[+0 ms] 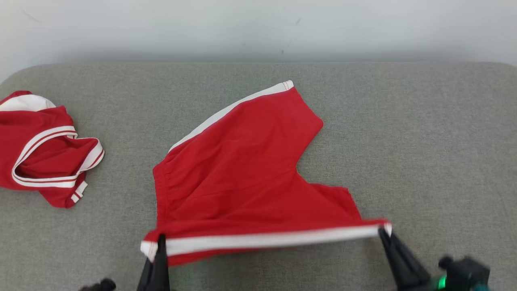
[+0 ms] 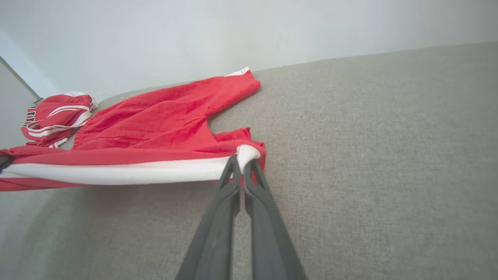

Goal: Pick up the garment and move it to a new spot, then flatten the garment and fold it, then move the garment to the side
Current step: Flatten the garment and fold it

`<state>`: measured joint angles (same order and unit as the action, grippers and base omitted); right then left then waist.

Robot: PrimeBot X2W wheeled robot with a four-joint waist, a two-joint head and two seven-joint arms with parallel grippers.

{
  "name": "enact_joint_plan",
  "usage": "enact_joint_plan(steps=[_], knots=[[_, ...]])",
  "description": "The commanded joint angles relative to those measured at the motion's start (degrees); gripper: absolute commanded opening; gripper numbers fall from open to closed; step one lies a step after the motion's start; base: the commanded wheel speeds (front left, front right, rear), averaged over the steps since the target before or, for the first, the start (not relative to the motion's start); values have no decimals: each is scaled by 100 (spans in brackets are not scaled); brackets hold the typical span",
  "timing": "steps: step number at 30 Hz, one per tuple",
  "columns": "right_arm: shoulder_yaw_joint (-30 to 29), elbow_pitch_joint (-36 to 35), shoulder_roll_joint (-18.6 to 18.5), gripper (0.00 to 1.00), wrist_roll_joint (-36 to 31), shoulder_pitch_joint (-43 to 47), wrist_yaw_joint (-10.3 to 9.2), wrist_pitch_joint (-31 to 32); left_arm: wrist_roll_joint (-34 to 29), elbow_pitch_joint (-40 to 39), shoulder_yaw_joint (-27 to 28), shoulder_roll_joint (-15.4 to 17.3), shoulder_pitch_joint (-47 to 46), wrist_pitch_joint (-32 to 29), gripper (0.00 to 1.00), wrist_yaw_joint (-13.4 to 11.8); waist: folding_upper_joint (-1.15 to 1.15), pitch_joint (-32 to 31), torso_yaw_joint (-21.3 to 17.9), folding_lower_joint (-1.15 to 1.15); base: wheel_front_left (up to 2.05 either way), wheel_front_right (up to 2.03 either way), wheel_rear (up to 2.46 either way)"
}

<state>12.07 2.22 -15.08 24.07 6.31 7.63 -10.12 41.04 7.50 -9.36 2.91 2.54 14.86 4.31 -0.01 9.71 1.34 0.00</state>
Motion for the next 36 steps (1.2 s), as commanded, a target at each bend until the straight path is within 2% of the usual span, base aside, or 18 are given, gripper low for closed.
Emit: enact_joint_plan(steps=[1, 7, 10, 14, 20, 26, 31, 36], knots=[[-37, -72, -114, 0, -63, -239, -23, 46, -85, -39, 71, 24, -167, 44, 0, 14, 1, 44, 3, 0, 0, 0, 0], [269, -24, -477, 0, 40, -1591, -19, 439, -93, 98, -5, 30, -966, -6, 0, 105, 1, 298, 140, 0, 0, 0, 0], [461, 278, -579, 0, 112, -2461, -19, 570, -2, 322, 8, 28, -1493, -103, 0, 124, 1, 470, 229, 0, 0, 0, 0], [833, 1049, -618, 0, 172, -3640, -19, 738, 160, 710, 48, 17, -2154, -196, 0, 89, 1, 725, 334, 0, 0, 0, 0], [1260, 2566, -382, 0, 308, -5209, -19, 794, 321, 1365, -17, 12, -2993, -229, 0, 91, 1, 1088, 532, 0, 0, 0, 0], [1576, 4007, -114, 0, 252, -6408, -19, 576, 435, 1960, -161, 5, -3652, -205, 0, 111, 1, 1384, 755, 0, 0, 0, 0], [1745, 5089, 58, 0, 185, -7035, -19, 397, 670, 2370, -467, 1, -4096, -143, 0, 121, 1, 1544, 926, 0, 0, 0, 0], [1761, 5771, 192, 0, 201, -7334, -18, 147, 814, 2630, -750, 3, -4316, -74, 0, 118, 1, 1584, 990, 0, 0, 0, 0]])
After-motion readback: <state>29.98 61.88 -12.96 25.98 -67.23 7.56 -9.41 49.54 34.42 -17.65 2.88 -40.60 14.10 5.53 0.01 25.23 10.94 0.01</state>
